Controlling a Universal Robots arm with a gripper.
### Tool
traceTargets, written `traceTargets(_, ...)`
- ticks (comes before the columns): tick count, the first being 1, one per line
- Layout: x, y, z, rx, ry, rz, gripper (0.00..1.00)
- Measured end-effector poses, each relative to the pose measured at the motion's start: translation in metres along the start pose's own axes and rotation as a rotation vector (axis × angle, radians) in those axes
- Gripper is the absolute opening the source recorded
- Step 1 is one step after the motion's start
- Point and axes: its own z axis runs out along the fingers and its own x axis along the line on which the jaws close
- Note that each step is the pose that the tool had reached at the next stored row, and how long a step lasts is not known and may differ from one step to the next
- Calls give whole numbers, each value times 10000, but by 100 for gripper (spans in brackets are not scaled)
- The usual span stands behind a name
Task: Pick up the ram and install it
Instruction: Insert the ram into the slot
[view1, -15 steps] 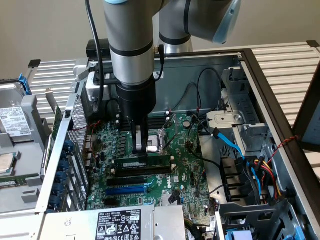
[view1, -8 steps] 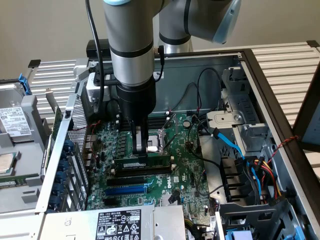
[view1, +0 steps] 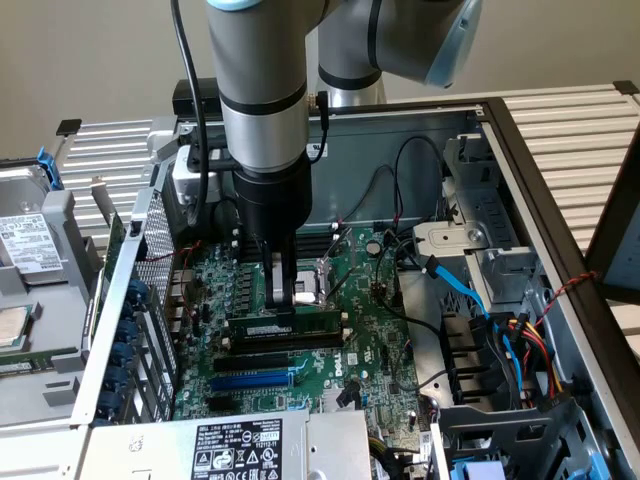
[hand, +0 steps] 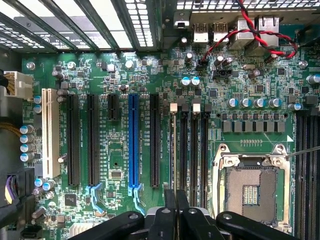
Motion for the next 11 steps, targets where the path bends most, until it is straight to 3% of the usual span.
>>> traceTargets(11,0,-1,24,-6,1,-1,12)
